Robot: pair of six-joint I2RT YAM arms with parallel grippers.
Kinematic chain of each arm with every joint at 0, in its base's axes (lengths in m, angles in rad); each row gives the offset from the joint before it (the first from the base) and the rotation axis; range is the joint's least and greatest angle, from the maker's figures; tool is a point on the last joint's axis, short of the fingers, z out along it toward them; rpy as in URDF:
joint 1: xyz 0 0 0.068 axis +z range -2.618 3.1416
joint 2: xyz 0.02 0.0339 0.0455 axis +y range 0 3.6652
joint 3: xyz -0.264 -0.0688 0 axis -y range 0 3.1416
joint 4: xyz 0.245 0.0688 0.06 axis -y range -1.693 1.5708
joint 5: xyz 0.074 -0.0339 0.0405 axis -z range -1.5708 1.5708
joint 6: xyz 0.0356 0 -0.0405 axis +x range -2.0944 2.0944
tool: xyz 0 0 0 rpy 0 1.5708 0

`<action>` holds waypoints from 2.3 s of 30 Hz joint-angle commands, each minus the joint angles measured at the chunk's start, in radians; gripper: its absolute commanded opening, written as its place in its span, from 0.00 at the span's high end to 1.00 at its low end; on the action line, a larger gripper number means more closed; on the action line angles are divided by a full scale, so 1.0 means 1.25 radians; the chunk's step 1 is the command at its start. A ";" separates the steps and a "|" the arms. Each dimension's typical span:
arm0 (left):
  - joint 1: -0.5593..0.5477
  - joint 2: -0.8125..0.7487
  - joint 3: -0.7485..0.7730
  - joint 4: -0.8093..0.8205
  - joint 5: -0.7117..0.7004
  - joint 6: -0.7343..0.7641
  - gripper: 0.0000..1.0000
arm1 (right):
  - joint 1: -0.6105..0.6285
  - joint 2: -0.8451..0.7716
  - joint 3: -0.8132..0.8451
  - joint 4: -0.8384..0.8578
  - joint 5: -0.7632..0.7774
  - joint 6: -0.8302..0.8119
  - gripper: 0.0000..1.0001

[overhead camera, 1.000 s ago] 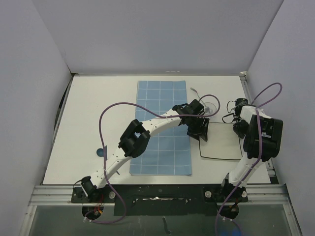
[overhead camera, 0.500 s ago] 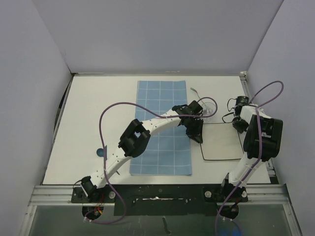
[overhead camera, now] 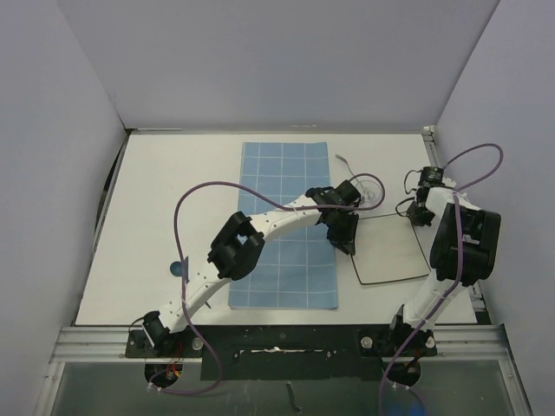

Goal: Set the dinner table for one person
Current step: Pick up the plate at the center of the board.

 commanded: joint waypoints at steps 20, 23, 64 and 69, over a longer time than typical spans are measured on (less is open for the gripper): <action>-0.011 -0.013 -0.084 0.117 -0.095 0.084 1.00 | -0.138 -0.084 -0.108 -0.084 -0.766 -0.105 0.37; -0.007 -0.010 -0.080 0.117 -0.094 0.083 1.00 | -0.146 -0.089 -0.133 -0.069 -0.774 -0.103 0.38; 0.056 -0.065 -0.165 0.221 -0.034 0.038 1.00 | -0.137 -0.096 -0.284 -0.010 -0.795 -0.092 0.56; 0.075 -0.090 -0.207 0.250 -0.018 0.039 1.00 | -0.173 -0.194 -0.331 -0.055 -0.733 -0.099 0.56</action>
